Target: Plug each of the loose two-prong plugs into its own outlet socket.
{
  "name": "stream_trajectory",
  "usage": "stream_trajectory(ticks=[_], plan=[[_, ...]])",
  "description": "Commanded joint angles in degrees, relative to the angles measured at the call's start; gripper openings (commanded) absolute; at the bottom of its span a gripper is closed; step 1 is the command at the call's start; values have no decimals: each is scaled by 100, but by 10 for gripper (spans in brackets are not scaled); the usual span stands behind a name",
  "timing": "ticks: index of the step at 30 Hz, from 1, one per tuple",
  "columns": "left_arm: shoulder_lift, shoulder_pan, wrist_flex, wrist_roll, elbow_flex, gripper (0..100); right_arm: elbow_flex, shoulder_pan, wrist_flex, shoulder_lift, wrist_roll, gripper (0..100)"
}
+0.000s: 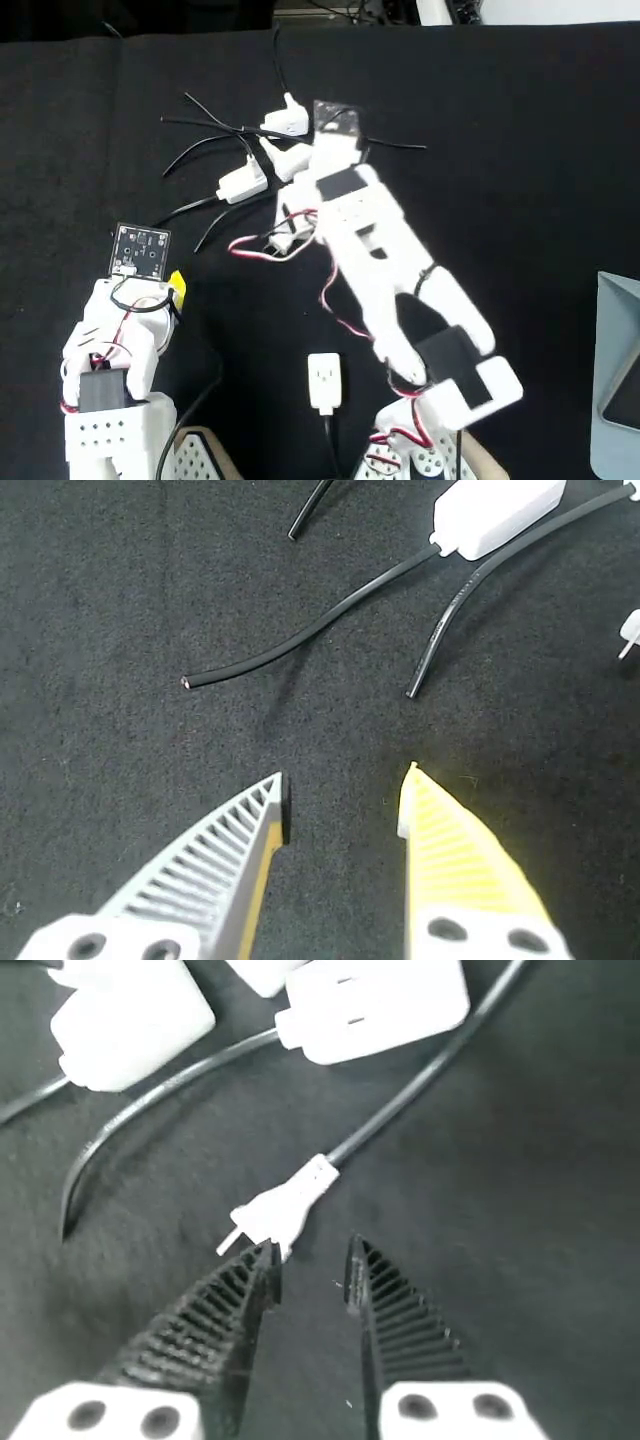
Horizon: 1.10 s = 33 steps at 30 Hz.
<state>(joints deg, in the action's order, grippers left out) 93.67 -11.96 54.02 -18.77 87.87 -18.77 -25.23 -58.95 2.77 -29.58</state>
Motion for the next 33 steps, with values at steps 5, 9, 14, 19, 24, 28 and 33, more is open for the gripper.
stream_trajectory(ticks=[5,9,14,19,24,28,33], plan=[[62,-66,-53,62,-31,195,145,-387,686,831,-440,103],[62,-66,-53,62,-31,195,426,-431,668,1244,-703,103],[62,-66,-53,62,-31,195,479,-404,695,1464,-721,103],[62,-66,-53,62,-31,195,699,-422,695,1552,-879,103],[62,-66,-53,62,-31,195,1086,-440,668,1982,-879,103],[62,-66,-53,62,-31,195,1253,-422,615,2290,-879,100],[62,-57,-53,62,-22,195,1279,-404,448,2220,-879,35]])
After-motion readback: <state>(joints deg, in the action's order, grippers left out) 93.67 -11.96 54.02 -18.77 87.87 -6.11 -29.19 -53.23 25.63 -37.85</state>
